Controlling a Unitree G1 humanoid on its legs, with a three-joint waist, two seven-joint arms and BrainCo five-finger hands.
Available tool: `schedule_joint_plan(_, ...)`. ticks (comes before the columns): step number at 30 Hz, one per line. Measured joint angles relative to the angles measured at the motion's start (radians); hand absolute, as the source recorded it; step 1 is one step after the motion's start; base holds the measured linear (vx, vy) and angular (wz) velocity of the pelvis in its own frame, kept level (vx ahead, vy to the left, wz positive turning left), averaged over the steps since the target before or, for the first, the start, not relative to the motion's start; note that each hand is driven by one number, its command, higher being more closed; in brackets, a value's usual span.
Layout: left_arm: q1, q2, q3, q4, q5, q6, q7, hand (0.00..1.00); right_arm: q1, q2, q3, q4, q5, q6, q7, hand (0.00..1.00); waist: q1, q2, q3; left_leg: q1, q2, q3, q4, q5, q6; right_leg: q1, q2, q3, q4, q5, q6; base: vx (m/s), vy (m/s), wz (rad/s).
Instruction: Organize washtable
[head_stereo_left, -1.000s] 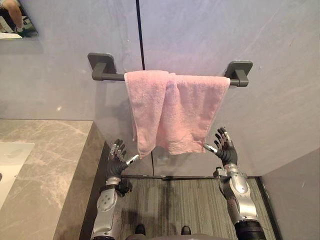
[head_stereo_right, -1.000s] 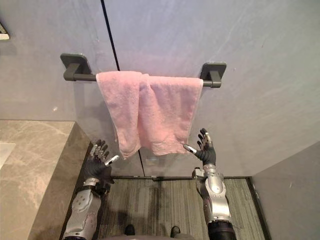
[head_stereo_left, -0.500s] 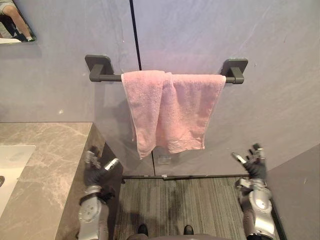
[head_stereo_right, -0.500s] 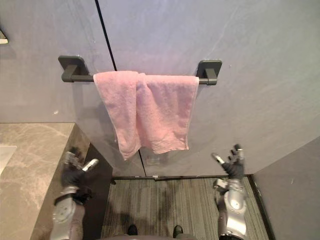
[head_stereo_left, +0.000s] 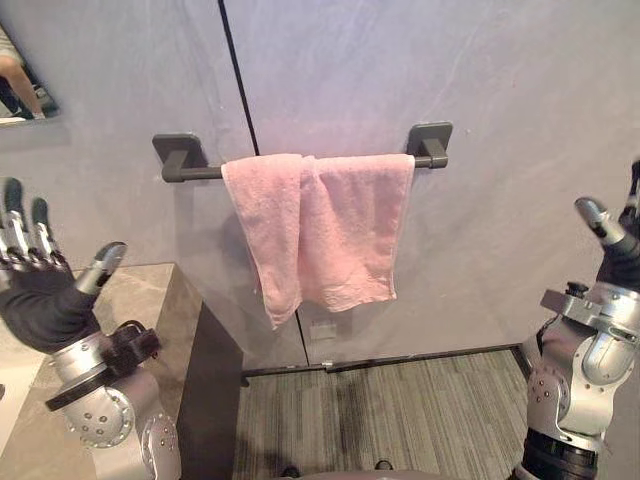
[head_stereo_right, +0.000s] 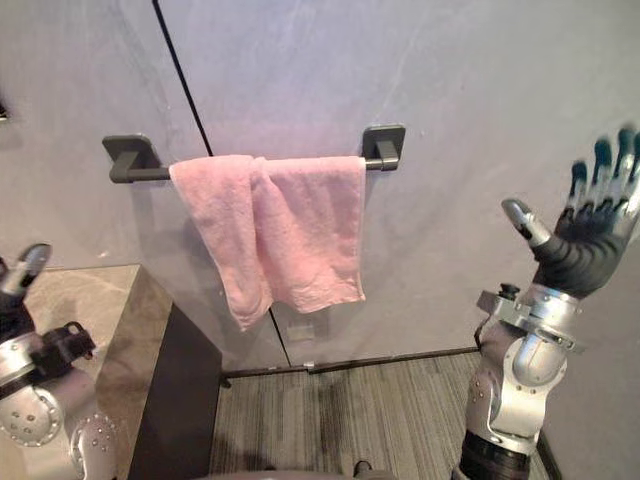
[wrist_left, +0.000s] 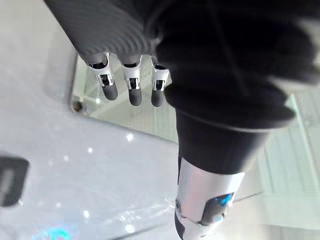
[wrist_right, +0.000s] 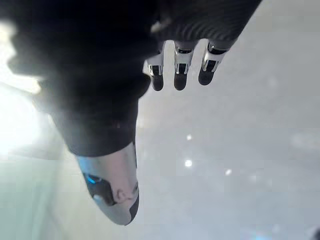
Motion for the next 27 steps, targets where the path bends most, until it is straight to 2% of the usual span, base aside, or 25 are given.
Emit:
schedule_joint_plan(2, -0.026, 0.021, -0.063, -0.012, -0.038, -0.003, -0.025, 0.0, -0.035, -0.012, 0.082, -0.014, 0.041, -0.01, 0.035, 0.0, -0.001, 0.003, -0.002, 0.001, 0.0, 0.001, 0.0, 0.0, 0.0, 0.0, 0.001, 0.001, 0.0, 0.001, 0.0, 0.0, 0.0, 0.0)
schedule_joint_plan(4, -0.072, 0.051, -0.195, -0.012, -0.109, -0.007, -0.089, 0.0, -0.091, -0.028, 0.217, -0.012, 0.096, -0.015, 0.097, 0.0, -0.001, 0.004, -0.002, 0.002, 0.001, 0.002, 0.0, 0.0, 0.0, 0.001, 0.002, 0.003, 0.001, 0.002, 0.0, 0.0, 0.0, 0.0)
schedule_joint_plan(7, -0.108, 0.083, -0.299, 0.014, -0.172, 0.009, -0.17, 0.0, -0.134, -0.036, 0.336, 0.009, 0.159, -0.012, 0.18, 0.0, 0.0, 0.003, -0.003, 0.003, 0.001, 0.006, 0.0, 0.0, 0.0, 0.005, 0.002, 0.006, 0.002, 0.004, 0.0, 0.0, -0.005, -0.03)
schedule_joint_plan(11, -0.12, 0.129, -0.386, 0.129, -0.178, 0.052, -0.253, 0.0, -0.14, -0.051, 0.399, 0.12, 0.206, 0.043, 0.241, 0.0, 0.0, 0.003, -0.002, 0.019, 0.0, 0.011, 0.0, -0.001, 0.001, 0.017, 0.001, 0.008, 0.001, 0.004, 0.001, -0.02, -0.003, -0.02)
schedule_joint_plan(16, -0.142, 0.135, -0.474, 0.262, -0.166, 0.097, -0.286, 0.0, -0.14, -0.088, 0.496, 0.215, 0.215, 0.098, 0.285, 0.0, 0.0, 0.003, -0.002, 0.018, 0.001, 0.021, 0.0, -0.001, 0.001, 0.008, 0.003, 0.021, -0.002, 0.009, 0.0, -0.04, -0.011, -0.07)
schedule_joint_plan(24, -0.161, 0.141, -0.514, 0.424, -0.078, 0.144, -0.304, 0.0, -0.155, -0.132, 0.556, 0.353, 0.208, 0.163, 0.32, 0.0, -0.003, 0.002, -0.003, -0.004, 0.001, 0.03, 0.0, -0.001, 0.001, -0.007, 0.004, 0.028, -0.019, 0.022, 0.002, 0.0, -0.004, -0.03)
schedule_joint_plan(27, -0.181, 0.161, -0.536, 0.482, -0.008, 0.163, -0.303, 0.0, -0.164, -0.158, 0.594, 0.409, 0.125, 0.184, 0.321, 0.0, -0.002, 0.002, -0.003, -0.016, 0.0, 0.03, 0.0, -0.001, 0.001, -0.017, 0.004, 0.028, -0.019, 0.024, 0.004, 0.0, 0.0, 0.0)
